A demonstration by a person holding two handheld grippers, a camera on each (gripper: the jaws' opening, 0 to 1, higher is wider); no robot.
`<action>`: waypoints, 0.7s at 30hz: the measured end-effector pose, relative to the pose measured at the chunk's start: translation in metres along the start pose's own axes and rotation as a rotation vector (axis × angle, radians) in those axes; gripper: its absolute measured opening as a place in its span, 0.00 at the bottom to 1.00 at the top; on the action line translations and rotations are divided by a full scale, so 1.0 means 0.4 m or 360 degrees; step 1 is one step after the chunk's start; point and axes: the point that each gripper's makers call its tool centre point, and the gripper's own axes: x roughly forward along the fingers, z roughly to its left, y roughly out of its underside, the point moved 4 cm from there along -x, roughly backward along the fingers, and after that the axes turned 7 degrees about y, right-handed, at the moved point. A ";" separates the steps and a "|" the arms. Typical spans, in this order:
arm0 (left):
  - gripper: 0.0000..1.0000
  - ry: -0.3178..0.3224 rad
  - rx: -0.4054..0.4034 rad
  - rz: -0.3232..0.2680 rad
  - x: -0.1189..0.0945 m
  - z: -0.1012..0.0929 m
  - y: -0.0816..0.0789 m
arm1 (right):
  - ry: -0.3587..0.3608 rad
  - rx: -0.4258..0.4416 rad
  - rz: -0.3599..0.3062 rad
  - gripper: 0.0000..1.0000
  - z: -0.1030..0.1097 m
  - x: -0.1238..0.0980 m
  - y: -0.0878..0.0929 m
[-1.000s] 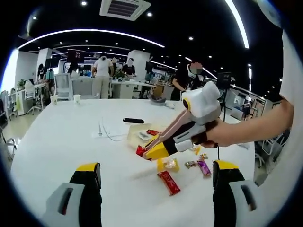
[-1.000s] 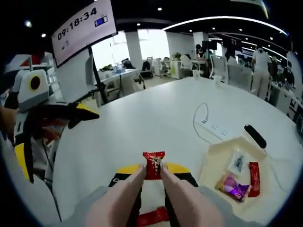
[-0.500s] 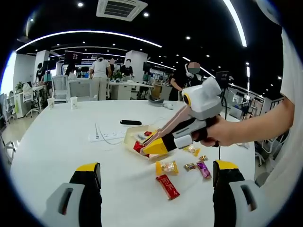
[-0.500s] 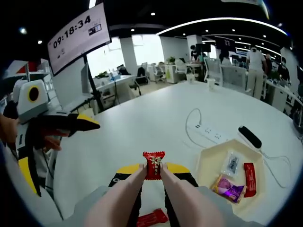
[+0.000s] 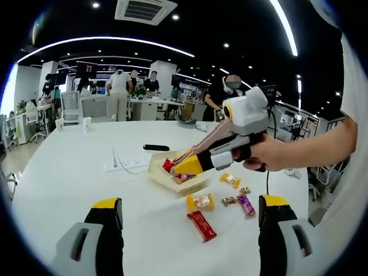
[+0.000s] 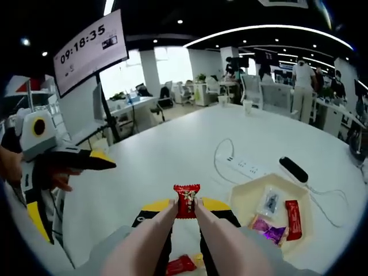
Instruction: Place the target food into the container with the food tongs after gripping and lifting it, then release it inside without dropping or visibly crushing the food.
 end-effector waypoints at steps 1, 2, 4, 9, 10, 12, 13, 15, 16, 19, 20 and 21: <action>0.99 0.0000 0.0001 0.0002 0.000 0.000 0.001 | 0.0003 0.0003 -0.0001 0.17 -0.001 -0.001 -0.001; 0.99 -0.0001 0.0005 0.0006 0.000 0.002 0.002 | 0.0020 0.0003 -0.0003 0.17 -0.008 -0.004 -0.002; 0.99 -0.0002 -0.0001 -0.0002 0.000 0.003 0.000 | 0.0038 0.0009 -0.0004 0.17 -0.018 -0.008 -0.004; 0.99 -0.0004 -0.0006 -0.0001 0.003 0.005 0.002 | 0.0108 0.0005 -0.0032 0.17 -0.051 -0.025 -0.020; 0.99 -0.0004 -0.0006 0.0003 0.004 0.006 0.004 | 0.0126 0.0004 -0.0034 0.17 -0.059 -0.027 -0.022; 0.99 -0.0004 -0.0009 -0.0002 0.006 0.006 0.002 | 0.0131 0.0021 -0.0040 0.17 -0.068 -0.028 -0.024; 0.99 -0.0005 -0.0011 -0.0006 0.007 0.005 0.000 | 0.0145 0.0019 -0.0040 0.17 -0.075 -0.028 -0.025; 0.99 -0.0006 -0.0011 -0.0008 0.009 0.004 -0.001 | 0.0146 0.0018 -0.0037 0.17 -0.080 -0.025 -0.026; 0.99 -0.0005 -0.0014 -0.0005 0.013 0.003 0.001 | 0.0154 0.0016 -0.0037 0.17 -0.082 -0.025 -0.026; 0.99 -0.0004 -0.0012 0.0008 0.016 0.000 0.004 | 0.0162 0.0012 -0.0038 0.17 -0.087 -0.025 -0.028; 0.99 -0.0007 -0.0012 0.0007 0.015 -0.001 0.003 | 0.0175 0.0011 -0.0046 0.17 -0.091 -0.026 -0.030; 0.99 -0.0008 -0.0011 0.0006 0.014 -0.002 0.002 | 0.0177 0.0015 -0.0047 0.17 -0.092 -0.027 -0.031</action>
